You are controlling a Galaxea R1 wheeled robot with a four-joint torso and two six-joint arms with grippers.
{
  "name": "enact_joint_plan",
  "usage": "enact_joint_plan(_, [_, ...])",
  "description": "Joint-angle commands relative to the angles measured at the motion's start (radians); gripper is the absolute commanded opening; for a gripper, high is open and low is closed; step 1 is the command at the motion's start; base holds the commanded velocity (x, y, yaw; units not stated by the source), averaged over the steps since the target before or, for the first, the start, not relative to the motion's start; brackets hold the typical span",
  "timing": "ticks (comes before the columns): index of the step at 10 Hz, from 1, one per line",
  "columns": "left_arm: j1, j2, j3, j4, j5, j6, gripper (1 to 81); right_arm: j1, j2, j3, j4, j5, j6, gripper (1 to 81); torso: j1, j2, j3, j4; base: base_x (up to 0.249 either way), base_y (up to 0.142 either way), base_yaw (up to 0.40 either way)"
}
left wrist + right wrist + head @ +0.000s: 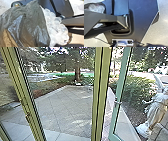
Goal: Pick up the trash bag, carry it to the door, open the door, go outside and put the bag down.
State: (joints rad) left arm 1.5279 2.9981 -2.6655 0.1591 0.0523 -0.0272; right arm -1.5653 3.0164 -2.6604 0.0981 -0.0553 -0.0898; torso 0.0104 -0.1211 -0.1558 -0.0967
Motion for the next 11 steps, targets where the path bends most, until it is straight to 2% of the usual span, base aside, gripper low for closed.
enact_joint_plan(1, [-0.039, 0.000, 0.003, 0.003, 0.060, 0.003, 1.0, 0.041, 0.002, 0.004, -0.008, -0.067, -0.005, 81.1, 0.000, 0.000, 0.000, 0.000, 0.000, 0.000, -0.246])
enact_joint_plan(11, [-0.039, 0.001, 0.002, 0.003, 0.060, 0.003, 1.0, 0.040, 0.006, 0.004, -0.017, -0.066, -0.005, 81.1, 0.000, 0.000, 0.000, 0.000, 0.000, 0.000, -0.220])
